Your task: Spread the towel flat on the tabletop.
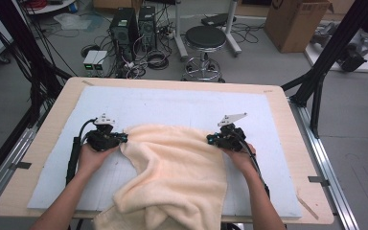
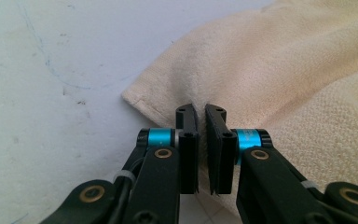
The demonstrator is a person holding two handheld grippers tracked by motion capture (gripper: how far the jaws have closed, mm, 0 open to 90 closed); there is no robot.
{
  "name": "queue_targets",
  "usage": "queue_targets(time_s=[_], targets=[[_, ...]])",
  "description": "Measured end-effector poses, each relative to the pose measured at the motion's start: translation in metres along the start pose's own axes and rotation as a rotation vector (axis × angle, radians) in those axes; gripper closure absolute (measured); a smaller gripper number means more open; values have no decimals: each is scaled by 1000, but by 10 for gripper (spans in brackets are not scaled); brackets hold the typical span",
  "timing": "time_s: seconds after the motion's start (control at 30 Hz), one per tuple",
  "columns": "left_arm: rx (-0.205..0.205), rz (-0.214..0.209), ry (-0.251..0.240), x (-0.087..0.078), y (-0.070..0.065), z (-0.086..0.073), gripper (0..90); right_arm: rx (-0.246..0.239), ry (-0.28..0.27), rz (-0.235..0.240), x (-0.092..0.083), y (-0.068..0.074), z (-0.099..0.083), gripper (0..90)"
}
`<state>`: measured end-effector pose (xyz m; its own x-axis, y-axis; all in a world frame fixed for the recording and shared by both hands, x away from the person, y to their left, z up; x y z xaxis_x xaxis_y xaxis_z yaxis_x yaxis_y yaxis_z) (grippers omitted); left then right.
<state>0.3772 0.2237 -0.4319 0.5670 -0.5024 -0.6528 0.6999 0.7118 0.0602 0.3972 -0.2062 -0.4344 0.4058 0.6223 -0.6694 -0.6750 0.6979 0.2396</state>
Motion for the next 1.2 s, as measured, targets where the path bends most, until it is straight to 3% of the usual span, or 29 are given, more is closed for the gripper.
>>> queue_targets(time_s=[0.4, 0.5, 0.53, 0.63, 0.67, 0.7, 0.8, 0.83, 0.87, 0.9, 0.97, 1.07, 1.1, 1.2], targets=[[-7, -5, -54, -21, 6, -2, 842, -65, -36, 58, -14, 22, 11, 871], [-23, 10, -68, -22, 12, 1, 845, -84, -36, 57, -16, 25, 16, 875], [-29, 18, -62, -21, 16, 4, 846, -89, -32, 36, -17, 24, 25, 878], [-44, 49, -84, -19, 32, 24, 846, -101, -41, 3, -19, 20, 40, 881], [-41, 62, -81, -18, 39, 34, 848, -94, -58, -18, -21, 12, 61, 883], [-36, 83, -81, -16, 45, 46, 848, -94, -58, -18, -21, 12, 61, 883], [-11, 180, -98, -8, 66, 85, 839, -98, -105, -101, -22, -2, 106, 877], [13, 232, -94, -6, 69, 95, 801, -88, -131, -140, -22, -7, 120, 849], [1, 264, -79, -4, 71, 102, 695, -77, -153, -198, -21, -12, 130, 715], [-28, 233, -83, -1, 73, 104, 603, -38, -160, -234, -19, -17, 135, 659], [-24, 205, -76, 1, 72, 100, 589, 12, -151, -191, -12, -22, 133, 635], [-16, 179, -64, 3, 67, 84, 549, 10, -24, -173, 4, -18, 119, 577], [-26, 168, -57, 4, 65, 77, 546, -20, -32, -173, 8, -13, 104, 581], [-42, 125, -62, 4, 57, 60, 527, -13, -13, -152, 11, -13, 91, 564]])
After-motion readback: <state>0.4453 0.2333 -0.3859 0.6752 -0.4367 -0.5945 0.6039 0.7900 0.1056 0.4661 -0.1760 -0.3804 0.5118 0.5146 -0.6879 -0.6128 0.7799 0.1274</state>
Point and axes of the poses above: each handheld gripper's, and its own axes: x roughly forward along the jaws, z roughly out of its top, y roughly to its left, the point moved 1 cm from there along x, roughly forward along the jaws, and after that the axes turned 13 degrees about x, right-handed, at the moved point
